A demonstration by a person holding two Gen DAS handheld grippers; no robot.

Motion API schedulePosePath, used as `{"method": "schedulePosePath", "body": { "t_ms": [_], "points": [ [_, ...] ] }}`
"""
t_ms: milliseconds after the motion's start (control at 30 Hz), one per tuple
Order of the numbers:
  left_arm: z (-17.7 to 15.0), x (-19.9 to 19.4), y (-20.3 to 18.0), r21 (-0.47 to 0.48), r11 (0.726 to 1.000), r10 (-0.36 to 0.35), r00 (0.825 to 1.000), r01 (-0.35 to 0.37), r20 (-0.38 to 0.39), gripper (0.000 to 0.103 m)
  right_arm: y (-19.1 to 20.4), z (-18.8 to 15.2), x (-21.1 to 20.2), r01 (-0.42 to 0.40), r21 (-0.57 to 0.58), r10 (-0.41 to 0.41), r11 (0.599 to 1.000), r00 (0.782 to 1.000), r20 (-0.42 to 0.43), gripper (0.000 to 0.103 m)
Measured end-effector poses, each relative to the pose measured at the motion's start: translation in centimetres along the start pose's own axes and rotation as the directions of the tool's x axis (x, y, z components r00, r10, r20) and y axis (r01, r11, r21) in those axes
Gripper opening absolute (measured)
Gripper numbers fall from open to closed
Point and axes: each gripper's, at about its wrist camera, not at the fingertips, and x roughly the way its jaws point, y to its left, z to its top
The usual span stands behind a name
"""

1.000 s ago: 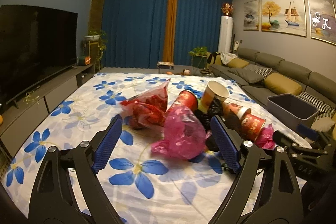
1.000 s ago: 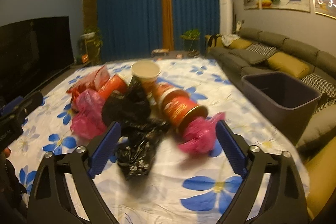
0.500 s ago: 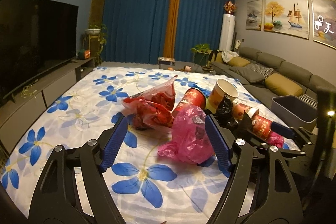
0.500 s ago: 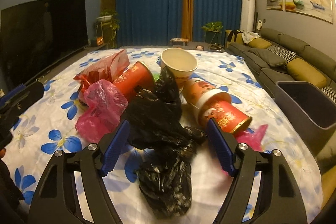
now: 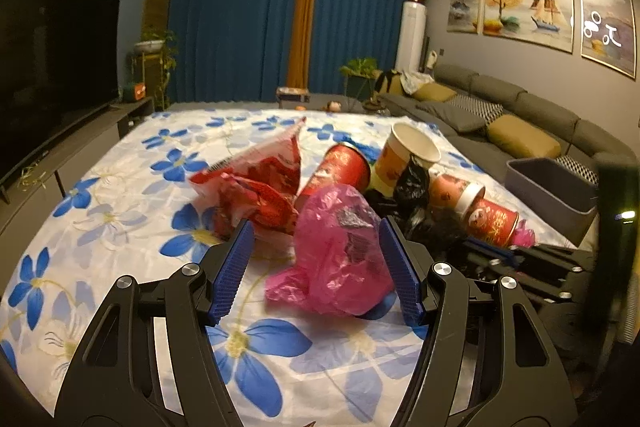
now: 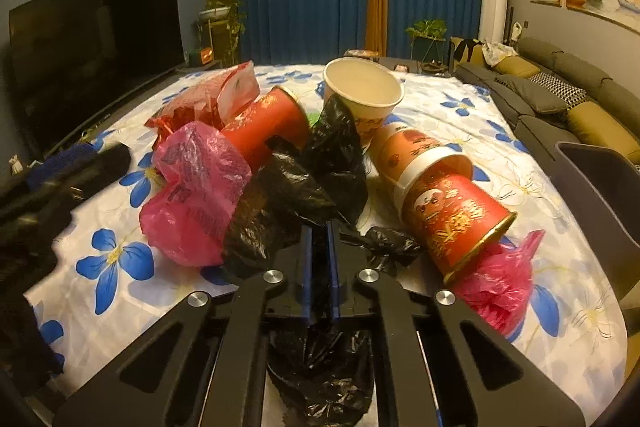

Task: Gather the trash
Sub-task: 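Grasp the black plastic bag with the right tool while the left tool grasps the pink plastic bag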

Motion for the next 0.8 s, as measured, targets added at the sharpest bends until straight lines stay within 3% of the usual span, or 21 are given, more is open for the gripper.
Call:
{"method": "schedulePosePath", "body": {
  "t_ms": [200, 300, 567, 800],
  "points": [
    [0.1, 2.8, -0.7, 0.018, 1.0, -0.013, 0.998, 0.014, -0.062, 0.062, -0.7, 0.1, -2.8, -0.003, 0.019, 0.002, 1.0, 0.998, 0.068, 0.004],
    [-0.3, 4.4, -1.3, 0.047, 0.999, 0.004, 0.994, 0.001, -0.109, 0.047, -1.3, 0.2, -4.5, 0.0, 0.028, -0.003, 1.0, 0.994, 0.108, 0.004],
    [-0.8, 5.4, -0.7, 0.018, 0.999, -0.037, 0.982, 0.041, -0.186, 0.008, -2.6, 0.6, -6.9, -0.004, 0.057, -0.005, 0.998, 0.987, 0.163, 0.004],
    [-0.5, 2.5, -0.1, -0.01, 0.999, -0.054, 0.99, 0.053, -0.13, 0.001, -3.7, 0.4, -8.7, -0.009, 0.086, -0.009, 0.996, 0.98, 0.201, 0.004]
  ]
}}
